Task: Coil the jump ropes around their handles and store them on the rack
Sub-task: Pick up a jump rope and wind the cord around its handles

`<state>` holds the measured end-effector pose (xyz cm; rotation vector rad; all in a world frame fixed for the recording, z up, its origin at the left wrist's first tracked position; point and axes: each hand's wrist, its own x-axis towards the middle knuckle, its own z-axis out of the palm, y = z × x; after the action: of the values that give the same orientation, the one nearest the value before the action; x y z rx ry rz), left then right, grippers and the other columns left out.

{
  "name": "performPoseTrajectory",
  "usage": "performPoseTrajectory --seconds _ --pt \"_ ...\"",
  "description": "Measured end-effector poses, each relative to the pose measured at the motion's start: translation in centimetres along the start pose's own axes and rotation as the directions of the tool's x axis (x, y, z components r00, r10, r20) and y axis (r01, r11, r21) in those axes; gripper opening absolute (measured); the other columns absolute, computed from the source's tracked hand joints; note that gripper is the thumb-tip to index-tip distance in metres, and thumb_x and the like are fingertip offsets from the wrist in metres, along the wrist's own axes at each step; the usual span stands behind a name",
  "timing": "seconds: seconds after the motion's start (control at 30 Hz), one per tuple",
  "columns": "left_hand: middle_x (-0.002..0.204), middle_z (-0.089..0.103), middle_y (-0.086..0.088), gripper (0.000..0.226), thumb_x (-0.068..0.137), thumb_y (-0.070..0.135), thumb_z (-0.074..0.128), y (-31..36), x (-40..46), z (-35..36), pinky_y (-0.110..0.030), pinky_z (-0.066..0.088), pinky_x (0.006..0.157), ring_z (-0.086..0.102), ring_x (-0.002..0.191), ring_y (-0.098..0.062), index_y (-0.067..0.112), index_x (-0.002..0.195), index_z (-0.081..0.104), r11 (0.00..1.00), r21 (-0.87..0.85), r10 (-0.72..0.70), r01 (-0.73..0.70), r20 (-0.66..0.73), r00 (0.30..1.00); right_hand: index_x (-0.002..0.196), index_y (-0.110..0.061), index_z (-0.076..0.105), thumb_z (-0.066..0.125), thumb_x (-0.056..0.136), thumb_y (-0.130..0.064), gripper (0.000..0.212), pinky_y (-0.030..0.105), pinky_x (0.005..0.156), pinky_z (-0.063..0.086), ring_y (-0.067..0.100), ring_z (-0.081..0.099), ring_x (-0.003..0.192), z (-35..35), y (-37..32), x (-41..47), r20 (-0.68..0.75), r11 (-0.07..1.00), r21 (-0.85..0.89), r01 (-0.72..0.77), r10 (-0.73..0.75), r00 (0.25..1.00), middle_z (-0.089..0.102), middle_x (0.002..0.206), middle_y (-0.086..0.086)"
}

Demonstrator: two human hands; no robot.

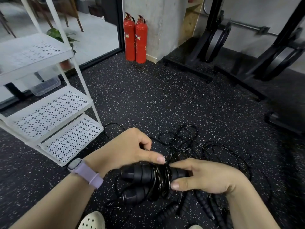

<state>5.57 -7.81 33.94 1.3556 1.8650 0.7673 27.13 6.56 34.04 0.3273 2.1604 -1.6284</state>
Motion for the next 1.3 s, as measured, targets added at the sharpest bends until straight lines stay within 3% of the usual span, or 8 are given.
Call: performPoseTrajectory --seconds 0.07,0.27,0.4,0.6,0.83,0.97,1.2,1.3 --pt "0.050 0.047 0.014 0.065 0.063 0.088 0.066 0.9 0.0 -0.3 -0.016 0.033 0.049 0.041 0.048 -0.003 0.025 0.053 0.056 0.991 -0.131 0.005 0.005 0.073 0.997 0.123 -0.017 0.071 0.064 0.101 -0.031 0.026 0.046 0.110 0.047 0.027 0.067 0.113 0.0 0.3 0.0 -0.027 0.996 0.067 0.064 -0.062 0.998 0.073 0.120 0.007" --pt "0.048 0.060 0.013 0.037 0.106 0.002 0.051 0.5 -0.1 -0.4 -0.011 0.045 0.056 0.056 0.048 0.004 0.018 0.072 0.051 0.930 -0.362 -0.059 0.065 0.029 0.998 0.110 -0.020 0.074 0.069 0.086 -0.067 0.053 0.030 0.084 0.049 0.018 0.059 0.091 0.1 1.4 1.0 -0.279 0.929 0.296 0.221 -0.138 0.950 0.069 0.101 0.008" --pt "0.053 0.053 -0.002 0.019 0.079 0.034 0.061 1.6 -0.8 -0.5 -0.021 0.046 0.052 0.047 0.047 -0.010 0.024 0.068 0.072 0.858 -0.514 -0.001 -0.027 -0.053 0.999 0.104 -0.032 0.077 0.071 0.087 -0.063 0.036 0.017 0.079 0.048 0.002 0.062 0.089 0.2 1.6 1.3 -0.358 0.866 0.416 0.279 -0.126 0.925 0.071 0.101 -0.011" --pt "0.072 0.070 -0.008 0.018 0.104 0.011 0.053 0.8 -0.4 -1.2 -0.028 0.058 0.056 0.065 0.060 -0.022 0.008 0.098 0.069 0.887 -0.456 -0.111 0.069 -0.066 0.992 0.117 -0.004 0.062 0.059 0.092 -0.047 0.049 0.030 0.074 0.040 0.013 0.052 0.086 0.1 1.6 2.3 -0.474 0.822 0.473 0.316 -0.065 0.878 0.062 0.097 0.005" --pt "0.072 0.070 -0.011 0.021 0.103 0.013 0.058 1.6 -0.2 -1.0 -0.031 0.055 0.049 0.066 0.056 -0.024 -0.006 0.103 0.068 0.796 -0.560 -0.297 0.230 -0.029 0.955 0.114 -0.014 0.066 0.058 0.102 -0.046 0.035 0.031 0.073 0.037 0.016 0.047 0.083 0.2 1.6 3.2 -0.515 0.769 0.564 0.301 0.042 0.856 0.059 0.091 0.005" --pt "0.085 0.078 -0.011 0.016 0.102 0.016 0.061 1.3 -1.1 -1.2 -0.030 0.057 0.051 0.067 0.057 -0.021 0.002 0.101 0.070 0.825 -0.484 -0.349 0.292 -0.030 0.937 0.120 -0.014 0.069 0.069 0.084 -0.056 0.055 0.030 0.071 0.043 0.014 0.052 0.078 -0.3 1.9 3.2 -0.596 0.723 0.640 0.260 0.253 0.762 0.063 0.089 0.003" --pt "0.079 0.077 0.004 0.028 0.105 0.031 0.054 1.2 -1.0 -0.7 -0.030 0.059 0.055 0.071 0.067 -0.012 0.013 0.091 0.071 0.903 -0.385 -0.307 0.189 -0.275 0.911 0.094 -0.031 0.071 0.059 0.093 -0.065 0.037 0.024 0.074 0.045 0.001 0.062 0.071 -0.1 2.3 3.3 -0.705 0.893 0.449 0.034 0.330 0.628 0.072 0.081 -0.015" --pt "0.084 0.074 -0.001 0.034 0.102 0.046 0.049 1.2 -0.9 -0.4 -0.037 0.056 0.068 0.068 0.073 -0.012 0.026 0.083 0.069 0.965 -0.165 -0.251 0.202 -0.383 0.889 0.095 -0.034 0.069 0.056 0.097 -0.062 0.031 0.022 0.073 0.044 0.003 0.065 0.091 -0.1 2.1 3.4 -0.735 0.929 0.368 -0.038 0.316 0.599 0.074 0.096 -0.014"
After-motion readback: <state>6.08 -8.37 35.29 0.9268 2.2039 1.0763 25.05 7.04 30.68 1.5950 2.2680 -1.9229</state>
